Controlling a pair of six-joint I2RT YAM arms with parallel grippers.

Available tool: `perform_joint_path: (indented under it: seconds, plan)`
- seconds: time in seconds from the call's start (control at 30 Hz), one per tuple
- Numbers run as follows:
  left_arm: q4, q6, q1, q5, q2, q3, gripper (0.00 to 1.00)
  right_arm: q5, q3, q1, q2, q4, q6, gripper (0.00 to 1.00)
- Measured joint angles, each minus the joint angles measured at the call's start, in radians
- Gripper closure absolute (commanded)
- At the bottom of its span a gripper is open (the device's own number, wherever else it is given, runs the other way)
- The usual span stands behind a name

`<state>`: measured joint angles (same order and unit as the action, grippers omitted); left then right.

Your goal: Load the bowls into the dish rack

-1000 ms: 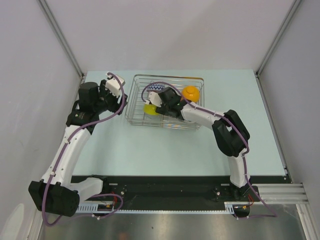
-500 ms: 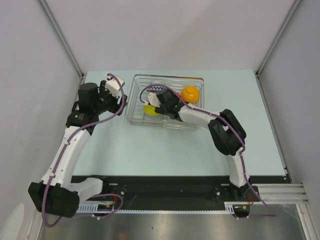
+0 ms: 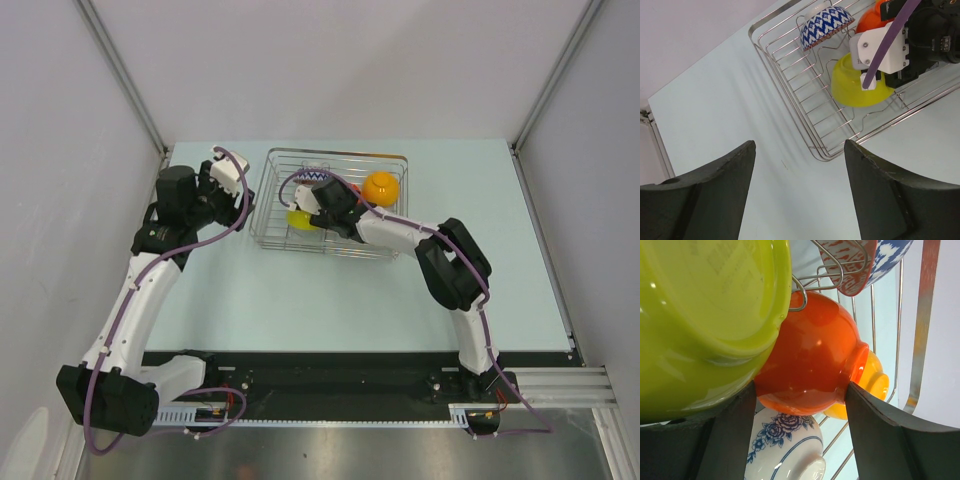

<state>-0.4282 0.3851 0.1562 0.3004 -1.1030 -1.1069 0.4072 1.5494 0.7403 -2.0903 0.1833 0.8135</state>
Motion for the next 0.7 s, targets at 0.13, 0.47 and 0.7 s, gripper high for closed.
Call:
perform_joint_path:
  seconds: [0.13,0.47,0.7]
  plan:
    - [0.000,0.000,0.000,0.000,0.000,0.000,0.23,0.000,0.009,-0.001,-0.002,0.014,0.001,0.34]
    - [0.000,0.000,-0.001,0.002,0.000,0.000,0.23,-0.035,0.030,-0.008,-0.013,0.081,0.013,0.11]
    - [0.000,0.000,-0.002,0.002,0.006,0.000,0.23,-0.061,0.041,-0.018,-0.016,0.125,0.014,0.10]
